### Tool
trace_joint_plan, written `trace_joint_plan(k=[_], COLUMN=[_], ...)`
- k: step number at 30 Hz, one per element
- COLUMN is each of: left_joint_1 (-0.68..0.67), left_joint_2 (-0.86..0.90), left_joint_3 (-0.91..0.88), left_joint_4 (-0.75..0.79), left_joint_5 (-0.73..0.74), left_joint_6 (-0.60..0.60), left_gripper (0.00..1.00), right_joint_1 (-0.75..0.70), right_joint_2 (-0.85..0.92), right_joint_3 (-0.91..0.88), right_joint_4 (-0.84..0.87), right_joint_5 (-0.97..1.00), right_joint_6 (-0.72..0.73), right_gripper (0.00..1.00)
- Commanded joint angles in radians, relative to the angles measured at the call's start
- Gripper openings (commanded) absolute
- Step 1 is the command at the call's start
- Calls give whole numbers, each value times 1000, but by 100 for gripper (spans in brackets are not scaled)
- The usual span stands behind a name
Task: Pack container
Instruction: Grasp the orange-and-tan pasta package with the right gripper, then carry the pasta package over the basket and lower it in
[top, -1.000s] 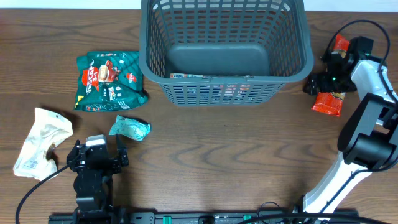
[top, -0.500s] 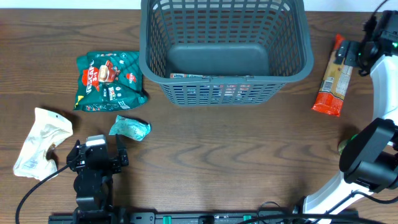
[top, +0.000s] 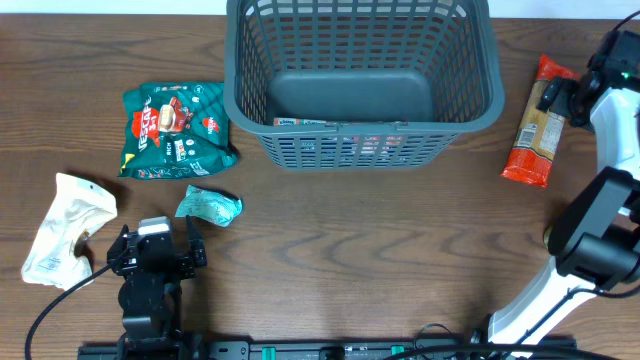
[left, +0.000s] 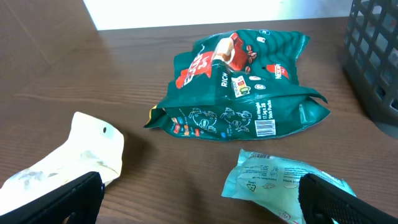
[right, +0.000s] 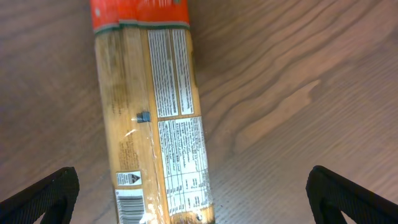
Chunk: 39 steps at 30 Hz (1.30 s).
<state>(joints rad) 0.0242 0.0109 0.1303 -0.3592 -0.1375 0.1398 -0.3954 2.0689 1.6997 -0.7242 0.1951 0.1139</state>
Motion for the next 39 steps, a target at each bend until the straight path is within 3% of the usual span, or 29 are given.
trace_joint_plan(k=[1, 14, 31, 32, 33, 34, 35, 36, 39], left_joint_1=[-4, -4, -4, -4, -4, -4, -4, -4, -4], left_joint_2=[-7, -7, -7, -7, -7, -7, -7, -7, -7], left_joint_3=[-20, -20, -20, -20, -20, -20, -20, -20, -20], left_joint_4=[-5, -5, -5, -5, -5, -5, -5, -5, -5], left_joint_5=[-4, -4, -4, -4, -4, -4, -4, -4, -4], left_joint_6=[17, 17, 17, 17, 17, 17, 17, 17, 17], left_gripper=[98, 98, 98, 99, 98, 98, 98, 98, 99], right_joint_1=[-5, -7, -76, -79, -82, -85, -87, -89, -89], right_joint_2=[49, 189, 281, 281, 281, 281, 281, 281, 281], right_joint_3=[0, 0, 0, 0, 0, 0, 0, 0, 0], right_joint_4=[0, 3, -84, -87, -92, -97, -101, -106, -111], right_joint_5=[-16, -95, -148, -148, -150, -156, -161, -162, -170], right_joint_6=[19, -16, 56, 53, 45, 34, 21, 19, 14], right_gripper=[99, 99, 99, 96, 83, 61, 26, 2, 1])
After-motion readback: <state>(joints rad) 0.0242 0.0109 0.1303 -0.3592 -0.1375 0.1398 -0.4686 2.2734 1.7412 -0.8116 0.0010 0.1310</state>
